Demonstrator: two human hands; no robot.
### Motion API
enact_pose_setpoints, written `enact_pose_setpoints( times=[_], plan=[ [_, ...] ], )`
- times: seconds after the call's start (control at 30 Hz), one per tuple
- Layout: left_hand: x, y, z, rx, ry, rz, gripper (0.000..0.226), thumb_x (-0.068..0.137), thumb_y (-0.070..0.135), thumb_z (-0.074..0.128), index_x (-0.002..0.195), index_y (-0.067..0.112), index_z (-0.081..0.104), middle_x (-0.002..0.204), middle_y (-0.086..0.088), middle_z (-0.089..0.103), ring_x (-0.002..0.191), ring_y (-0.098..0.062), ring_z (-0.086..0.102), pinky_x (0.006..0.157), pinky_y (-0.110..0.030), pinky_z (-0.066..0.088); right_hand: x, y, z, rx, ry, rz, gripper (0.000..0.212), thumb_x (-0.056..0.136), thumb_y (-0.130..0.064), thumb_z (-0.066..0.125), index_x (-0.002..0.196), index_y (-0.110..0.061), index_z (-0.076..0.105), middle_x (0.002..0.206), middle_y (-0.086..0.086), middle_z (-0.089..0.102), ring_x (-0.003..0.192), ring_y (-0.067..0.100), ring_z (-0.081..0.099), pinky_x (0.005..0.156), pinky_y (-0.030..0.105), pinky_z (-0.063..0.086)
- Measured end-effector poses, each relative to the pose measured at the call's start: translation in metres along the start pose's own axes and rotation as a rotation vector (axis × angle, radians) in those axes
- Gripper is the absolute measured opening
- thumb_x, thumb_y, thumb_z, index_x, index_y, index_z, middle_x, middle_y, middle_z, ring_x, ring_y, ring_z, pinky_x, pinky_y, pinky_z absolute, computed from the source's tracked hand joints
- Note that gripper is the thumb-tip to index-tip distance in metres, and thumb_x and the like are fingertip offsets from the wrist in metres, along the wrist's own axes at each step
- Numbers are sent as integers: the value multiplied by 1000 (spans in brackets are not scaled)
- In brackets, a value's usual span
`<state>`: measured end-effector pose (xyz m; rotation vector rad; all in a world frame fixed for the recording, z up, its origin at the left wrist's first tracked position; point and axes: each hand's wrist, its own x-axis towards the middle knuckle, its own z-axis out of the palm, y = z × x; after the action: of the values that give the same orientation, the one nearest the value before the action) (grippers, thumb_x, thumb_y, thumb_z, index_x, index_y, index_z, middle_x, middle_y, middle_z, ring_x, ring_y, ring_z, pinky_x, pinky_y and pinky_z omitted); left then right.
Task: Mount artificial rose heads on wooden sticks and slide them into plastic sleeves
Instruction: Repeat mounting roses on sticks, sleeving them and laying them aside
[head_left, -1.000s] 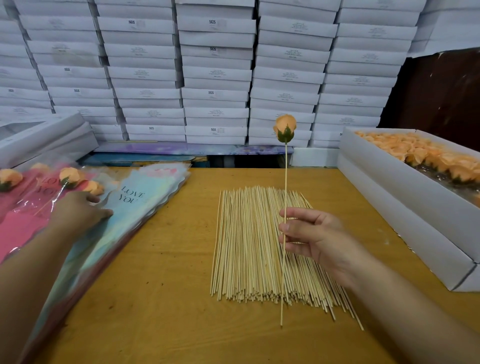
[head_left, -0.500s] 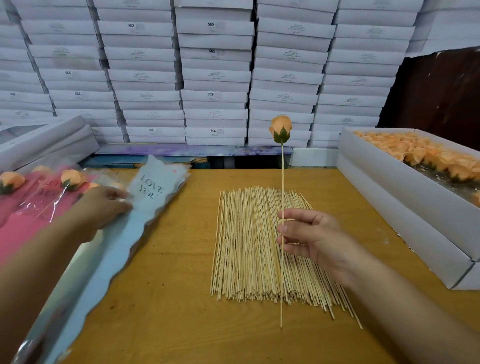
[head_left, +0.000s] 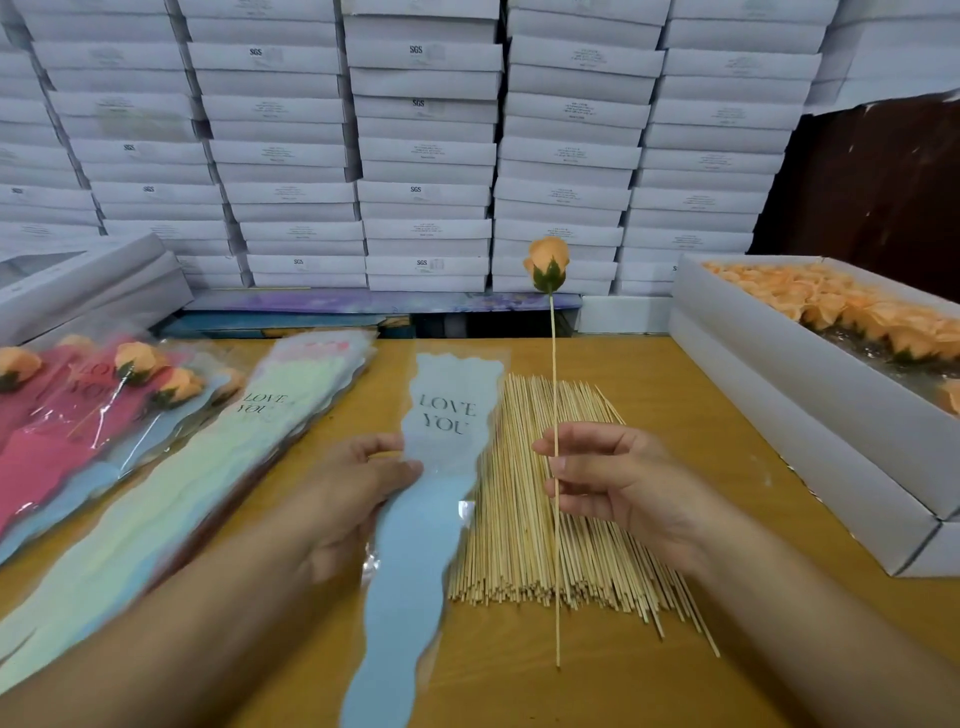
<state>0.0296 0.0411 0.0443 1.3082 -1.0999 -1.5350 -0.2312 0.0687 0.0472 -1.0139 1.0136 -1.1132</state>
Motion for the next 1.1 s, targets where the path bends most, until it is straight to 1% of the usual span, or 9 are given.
enact_pose_setpoints(
  times=[0.17,0.37,0.6,0.7,0.8,0.87,0.9,1.0,1.1],
  plan=[
    [-15,-19,22,-39,-49,21,17,92,1,66,108,6,66,97,-15,78,75,-25,75,66,-34,58,1,-1,-1,43,34,10,37,68,2,78,105,-4,75,105,16,75,78,25,75,60,26,60],
    [-27,-29,30,-13,-94,29,20,92,3,67,112,6,65,98,-17,77,78,-26,76,59,-28,57,2,-2,-2,94,32,24,46,64,2,78,110,-2,72,96,16,75,75,24,74,59,26,59],
    [-34,-35,32,70,-149,-15,22,94,3,66,116,5,63,102,-18,77,94,-38,74,79,-42,60,1,-3,-1,74,13,36,40,62,2,77,102,-2,75,84,14,74,74,25,74,58,26,59],
    [-33,-27,32,164,-201,-26,25,93,8,68,118,11,67,103,-12,78,88,-25,75,63,-30,58,0,-3,-1,68,8,54,38,62,4,77,100,-2,76,85,15,74,73,25,74,57,26,59],
    [-27,-15,33,150,-217,-7,33,88,22,74,120,17,67,103,-4,78,83,-16,76,70,-29,60,-1,-3,0,39,-20,79,33,63,2,78,96,-5,79,88,17,75,76,26,75,58,26,59],
    [-22,-6,34,136,-199,13,44,79,33,79,120,17,68,103,-5,78,90,-20,76,82,-37,61,-2,-4,2,17,-50,94,30,63,1,80,92,-7,80,88,18,75,77,25,75,58,26,59],
    [-19,-2,36,107,-195,19,45,77,35,79,117,17,69,101,-6,79,91,-21,76,81,-38,62,-2,-3,3,11,-61,99,31,63,0,80,93,-8,80,88,18,75,77,25,75,59,26,60],
    [-15,6,44,20,-135,49,23,80,32,78,90,15,66,83,-8,79,68,-17,76,51,-24,57,-3,-3,4,7,-82,112,32,63,0,81,94,-9,80,89,17,76,78,26,75,60,26,60],
    [-12,5,48,-4,-138,46,18,86,27,76,92,11,68,85,-13,78,71,-23,77,53,-28,58,-3,-2,6,13,-93,117,32,63,0,81,94,-10,80,89,16,76,79,26,75,60,26,60]
  ],
)
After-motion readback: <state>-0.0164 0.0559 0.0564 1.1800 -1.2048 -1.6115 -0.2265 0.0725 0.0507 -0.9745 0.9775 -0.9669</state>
